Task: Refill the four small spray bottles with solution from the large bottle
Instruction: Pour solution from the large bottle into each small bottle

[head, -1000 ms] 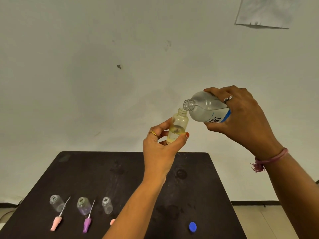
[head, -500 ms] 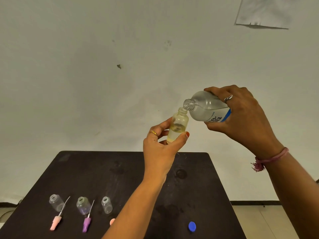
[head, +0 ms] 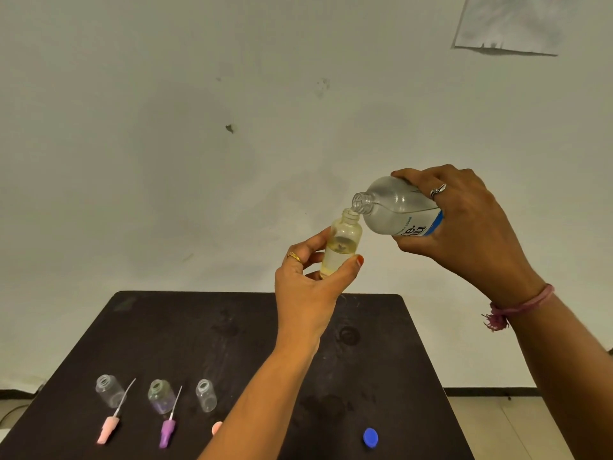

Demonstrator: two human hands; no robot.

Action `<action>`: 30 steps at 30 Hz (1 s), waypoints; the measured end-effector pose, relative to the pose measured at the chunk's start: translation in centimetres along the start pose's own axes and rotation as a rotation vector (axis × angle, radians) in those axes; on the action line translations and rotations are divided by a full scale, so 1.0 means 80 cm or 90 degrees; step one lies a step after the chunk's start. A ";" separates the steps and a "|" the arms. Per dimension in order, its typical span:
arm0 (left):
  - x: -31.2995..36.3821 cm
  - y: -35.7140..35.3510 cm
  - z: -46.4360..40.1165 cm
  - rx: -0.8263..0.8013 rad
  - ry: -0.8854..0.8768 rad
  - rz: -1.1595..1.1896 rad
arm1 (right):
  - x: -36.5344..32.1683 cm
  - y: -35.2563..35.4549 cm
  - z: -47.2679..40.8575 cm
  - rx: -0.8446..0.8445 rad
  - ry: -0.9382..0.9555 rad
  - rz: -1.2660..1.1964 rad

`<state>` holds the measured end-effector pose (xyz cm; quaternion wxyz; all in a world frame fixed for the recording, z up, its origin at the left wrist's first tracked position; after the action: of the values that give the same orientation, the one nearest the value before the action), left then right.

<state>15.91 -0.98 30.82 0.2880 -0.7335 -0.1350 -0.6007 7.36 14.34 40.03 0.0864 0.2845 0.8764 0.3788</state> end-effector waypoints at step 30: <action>0.001 -0.002 0.001 0.001 -0.003 -0.010 | 0.002 0.005 0.000 -0.001 0.007 0.007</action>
<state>15.91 -0.84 30.95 0.2836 -0.7337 -0.1416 -0.6010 7.40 14.62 40.36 0.0798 0.2870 0.8752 0.3812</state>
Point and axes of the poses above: each hand's wrist, its own z-axis away from the middle knuckle, its own y-axis out of the back of the hand, x = y × z, the point moved 4 cm from there along -z, towards the middle knuckle, and after that the axes turned 7 degrees about y, right-handed, at the moved point
